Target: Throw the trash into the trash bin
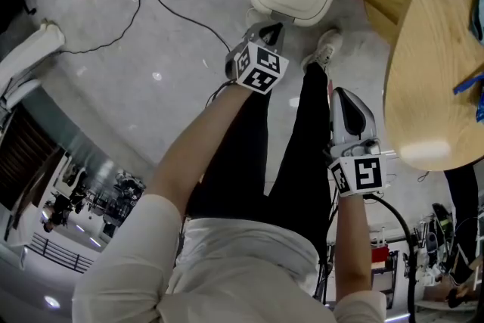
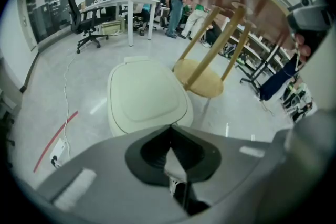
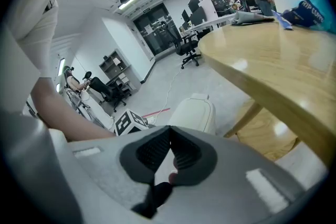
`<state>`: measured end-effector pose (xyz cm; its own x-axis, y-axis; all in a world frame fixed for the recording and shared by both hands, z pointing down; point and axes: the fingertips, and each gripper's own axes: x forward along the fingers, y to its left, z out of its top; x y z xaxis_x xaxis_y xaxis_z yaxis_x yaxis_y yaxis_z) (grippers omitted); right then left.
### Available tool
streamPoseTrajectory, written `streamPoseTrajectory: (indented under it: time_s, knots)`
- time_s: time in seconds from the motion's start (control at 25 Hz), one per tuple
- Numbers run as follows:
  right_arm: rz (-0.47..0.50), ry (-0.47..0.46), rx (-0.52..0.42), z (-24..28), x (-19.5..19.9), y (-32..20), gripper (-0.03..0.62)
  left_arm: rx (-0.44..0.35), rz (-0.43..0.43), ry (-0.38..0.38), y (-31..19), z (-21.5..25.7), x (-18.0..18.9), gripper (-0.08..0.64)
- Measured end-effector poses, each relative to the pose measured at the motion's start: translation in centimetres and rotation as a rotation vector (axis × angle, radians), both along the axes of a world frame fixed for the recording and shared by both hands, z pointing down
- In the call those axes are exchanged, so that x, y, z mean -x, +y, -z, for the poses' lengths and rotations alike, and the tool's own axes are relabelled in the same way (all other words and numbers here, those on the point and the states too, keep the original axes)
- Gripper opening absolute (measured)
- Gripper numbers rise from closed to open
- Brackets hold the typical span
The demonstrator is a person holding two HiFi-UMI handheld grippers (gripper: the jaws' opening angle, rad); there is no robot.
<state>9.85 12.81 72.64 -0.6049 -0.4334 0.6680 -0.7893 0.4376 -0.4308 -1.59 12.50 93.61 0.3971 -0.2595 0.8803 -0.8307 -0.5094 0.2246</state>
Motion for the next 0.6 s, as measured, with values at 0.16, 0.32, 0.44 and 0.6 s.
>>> streamPoseTrajectory:
  time_s: [0.16,0.32,0.44,0.6]
  knots:
    - [0.0,-0.002,0.003,-0.3,0.2,0.0,0.0,0.018,0.006,-0.012,0.1,-1.5,-0.1,0.005]
    - [-0.002,-0.005,0.007,-0.5,0.4,0.0,0.0,0.038,0.022,-0.03,0.5,-2.8,-0.1,0.005]
    - [-0.002,-0.012,0.014,-0.6,0.6,-0.1,0.0,0.045,0.056,-0.042,0.5,-3.3,0.0,0.005]
    - [-0.005,-0.024,0.017,-0.8,1.0,0.0,0.0,0.05,0.096,-0.048,0.3,-4.0,0.1,0.005]
